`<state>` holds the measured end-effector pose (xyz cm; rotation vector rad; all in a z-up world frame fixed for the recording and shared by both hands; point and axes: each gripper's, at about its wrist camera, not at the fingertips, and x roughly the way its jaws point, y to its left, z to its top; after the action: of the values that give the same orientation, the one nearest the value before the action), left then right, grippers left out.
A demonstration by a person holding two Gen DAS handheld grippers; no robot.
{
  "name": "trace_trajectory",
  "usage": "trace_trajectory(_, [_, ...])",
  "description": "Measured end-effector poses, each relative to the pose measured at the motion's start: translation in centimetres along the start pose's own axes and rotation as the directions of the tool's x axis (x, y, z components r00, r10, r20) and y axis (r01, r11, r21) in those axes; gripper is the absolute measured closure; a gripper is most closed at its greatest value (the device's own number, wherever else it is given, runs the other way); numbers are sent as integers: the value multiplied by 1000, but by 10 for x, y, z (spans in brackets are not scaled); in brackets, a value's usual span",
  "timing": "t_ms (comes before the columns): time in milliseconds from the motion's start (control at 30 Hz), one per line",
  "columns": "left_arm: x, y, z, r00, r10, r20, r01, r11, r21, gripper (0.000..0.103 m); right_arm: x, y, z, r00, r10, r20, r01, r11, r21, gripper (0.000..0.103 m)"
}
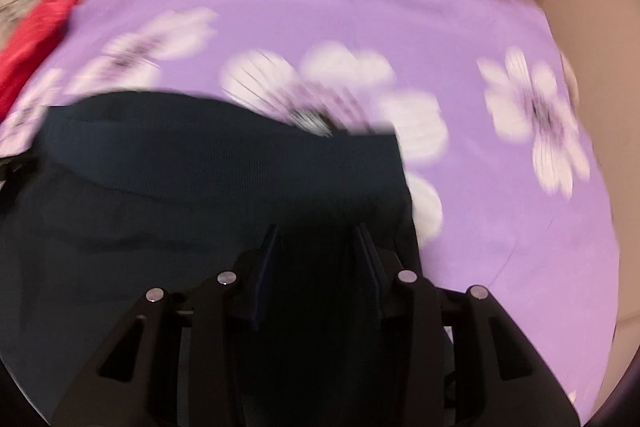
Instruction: Fold large clothes
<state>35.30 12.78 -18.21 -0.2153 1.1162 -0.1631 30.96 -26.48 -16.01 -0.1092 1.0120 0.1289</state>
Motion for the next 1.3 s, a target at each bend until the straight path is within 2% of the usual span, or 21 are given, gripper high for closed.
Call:
trace_trajectory(67, [-11,1,-3,999,-46,21,47,999,-14,10,-21,24,7,991,116,63,-108,987,-118,61])
trace_trajectory(200, [-21,-4,-10,996,-87,25,87,996,-10,10,-22,75,24,976,209,62,-181,935,-306,61])
trace_trajectory(300, [-17,-10,-13,995,-101,12,101,995,4,10,0,107,42,977,212,19,-187,898,-398,61])
trace_trajectory(500, [-9,-16,-12,994,-108,-7,108,994,24,10,33,144,77,974,222,-41,-211,832,-514,61])
trace_trajectory(667, [-3,-18,-10,994,-111,-10,112,993,31,10,56,148,82,946,255,-203,-325,779,-536,61])
trace_trajectory(700, [-3,-18,-10,994,-113,-10,113,993,30,10,56,148,81,941,259,-219,-338,768,-544,66])
trace_trajectory(733, [-2,-17,-9,993,-115,-10,116,993,28,10,54,148,79,938,262,-229,-346,759,-551,87])
trace_trajectory(767, [-2,-17,-8,993,-118,-9,118,993,21,10,53,149,78,936,260,-236,-350,753,-558,94])
trace_trajectory(833, [-1,-15,-7,992,-128,-7,128,992,7,10,48,154,70,936,253,-247,-352,729,-587,98])
trace_trajectory(900, [-3,-14,-5,990,-143,-1,143,990,-11,10,41,163,59,952,218,-216,-307,694,-651,99])
trace_trajectory(967, [-3,-14,-2,987,-160,8,160,987,-25,10,31,166,58,972,189,-142,-235,691,-683,99])
trace_trajectory(1000, [-3,-15,-1,987,-160,10,160,987,-26,10,23,166,63,984,171,-58,-164,706,-690,99])
trace_trajectory(1067, [0,-17,2,990,-143,15,143,989,-27,9,14,157,81,983,172,57,-95,760,-642,99])
trace_trajectory(1100, [3,-17,4,991,-135,13,135,990,-28,9,14,156,87,983,164,83,-76,772,-630,99])
trace_trajectory(1200, [15,-16,10,997,-82,14,82,996,-38,9,37,157,94,991,115,70,-47,783,-620,99])
trace_trajectory(1300, [18,-17,15,998,-56,14,57,998,-34,9,65,158,89,997,73,11,-51,796,-602,99])
